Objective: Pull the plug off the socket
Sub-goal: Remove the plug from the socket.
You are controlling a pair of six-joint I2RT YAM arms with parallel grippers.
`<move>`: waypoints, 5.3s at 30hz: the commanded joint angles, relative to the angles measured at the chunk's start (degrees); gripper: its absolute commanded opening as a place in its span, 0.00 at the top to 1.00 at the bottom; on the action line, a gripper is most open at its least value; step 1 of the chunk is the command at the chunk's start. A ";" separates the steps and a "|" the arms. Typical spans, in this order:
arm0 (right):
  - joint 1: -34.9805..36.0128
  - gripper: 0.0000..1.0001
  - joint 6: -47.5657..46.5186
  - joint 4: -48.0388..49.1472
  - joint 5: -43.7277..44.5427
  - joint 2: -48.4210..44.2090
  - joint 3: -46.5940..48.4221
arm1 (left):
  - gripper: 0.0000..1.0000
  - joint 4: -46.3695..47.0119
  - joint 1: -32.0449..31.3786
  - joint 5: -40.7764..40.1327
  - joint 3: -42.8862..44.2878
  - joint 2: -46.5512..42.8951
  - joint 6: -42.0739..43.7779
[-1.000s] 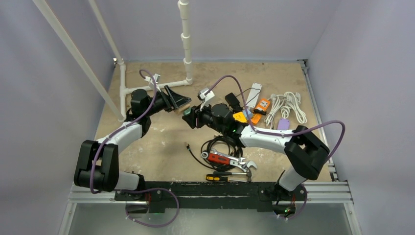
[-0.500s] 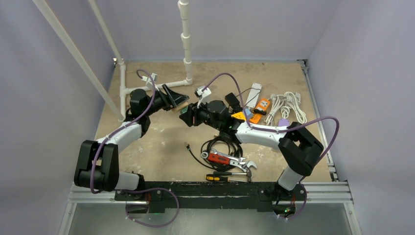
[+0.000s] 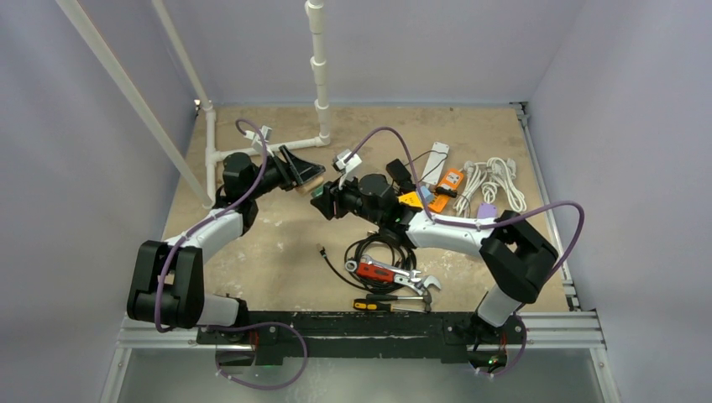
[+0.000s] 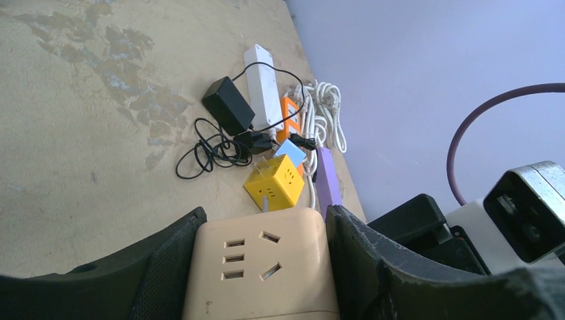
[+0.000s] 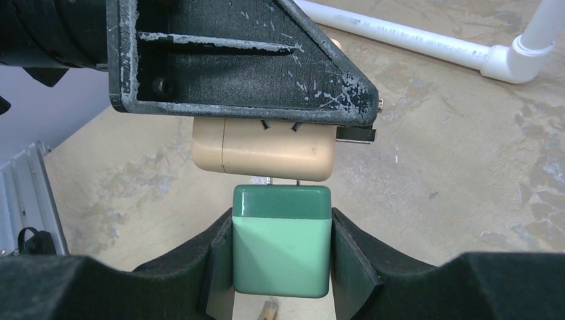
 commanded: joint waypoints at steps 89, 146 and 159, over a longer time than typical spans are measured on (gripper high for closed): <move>0.97 1.00 4.05 4.48 19.95 -5.44 -2.97 | 0.51 10.86 -1.64 9.53 1.57 3.30 -6.50; 0.31 1.00 6.19 8.09 8.89 -5.09 -5.10 | 1.00 5.23 0.79 -0.44 -1.15 -4.96 0.07; 3.60 1.00 -0.09 8.23 10.08 -8.02 -5.81 | 1.00 5.37 1.33 -0.37 -1.20 -4.70 -0.25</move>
